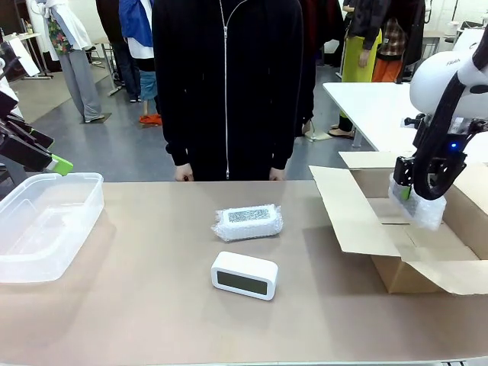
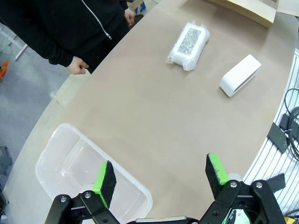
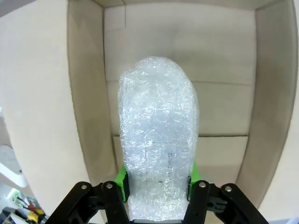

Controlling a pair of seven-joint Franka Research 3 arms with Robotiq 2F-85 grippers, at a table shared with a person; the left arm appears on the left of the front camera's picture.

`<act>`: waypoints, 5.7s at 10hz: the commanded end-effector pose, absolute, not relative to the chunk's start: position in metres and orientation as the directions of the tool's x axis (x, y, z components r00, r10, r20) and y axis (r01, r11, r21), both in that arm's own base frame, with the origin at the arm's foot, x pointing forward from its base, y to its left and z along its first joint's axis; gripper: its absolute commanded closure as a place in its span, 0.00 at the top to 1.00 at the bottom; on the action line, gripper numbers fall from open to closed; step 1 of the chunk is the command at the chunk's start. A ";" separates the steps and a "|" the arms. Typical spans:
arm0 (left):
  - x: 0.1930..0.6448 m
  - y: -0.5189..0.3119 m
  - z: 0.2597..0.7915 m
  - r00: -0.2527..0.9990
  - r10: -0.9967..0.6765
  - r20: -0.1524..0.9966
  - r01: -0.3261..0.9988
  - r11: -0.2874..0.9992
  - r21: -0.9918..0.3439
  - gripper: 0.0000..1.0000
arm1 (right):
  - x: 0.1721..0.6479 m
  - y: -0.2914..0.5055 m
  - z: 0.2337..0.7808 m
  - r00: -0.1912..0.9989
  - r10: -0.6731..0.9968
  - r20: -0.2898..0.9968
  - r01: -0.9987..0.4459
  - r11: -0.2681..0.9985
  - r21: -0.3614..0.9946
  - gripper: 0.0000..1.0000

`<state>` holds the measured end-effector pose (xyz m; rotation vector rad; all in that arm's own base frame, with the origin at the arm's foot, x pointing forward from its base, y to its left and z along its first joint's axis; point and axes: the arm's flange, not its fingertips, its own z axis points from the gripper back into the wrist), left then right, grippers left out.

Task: Separate and place wrapped and unwrapped clocks.
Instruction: If the picked Digital clock is wrapped, place it in the Package Box ; if not, place it in the Organizing box, then pick up the Digital clock indicated by the person.

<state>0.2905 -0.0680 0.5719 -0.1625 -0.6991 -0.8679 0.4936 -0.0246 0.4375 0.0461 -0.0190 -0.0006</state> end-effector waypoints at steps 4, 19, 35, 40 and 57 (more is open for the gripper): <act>0.291 -0.068 0.571 0.440 -0.644 0.626 0.751 0.646 0.137 1.00 | 0.496 -0.022 0.439 0.998 -0.055 0.000 0.055 0.994 0.095 1.00; 0.291 -0.068 0.571 0.440 -0.644 0.626 0.751 0.646 0.137 1.00 | 0.411 0.018 0.608 0.997 -0.078 -0.002 0.078 0.997 0.026 1.00; 0.291 -0.068 0.571 0.440 -0.644 0.626 0.751 0.646 0.137 1.00 | 0.414 0.048 0.603 0.992 0.126 0.021 -0.127 0.991 0.052 1.00; 0.291 -0.068 0.571 0.440 -0.644 0.626 0.751 0.646 0.137 1.00 | 0.393 0.129 0.576 0.530 0.815 0.234 -0.848 0.499 0.179 1.00; 0.291 -0.068 0.571 0.440 -0.644 0.626 0.751 0.646 0.137 1.00 | 0.365 0.151 0.587 0.280 0.818 0.502 -0.959 0.265 0.102 1.00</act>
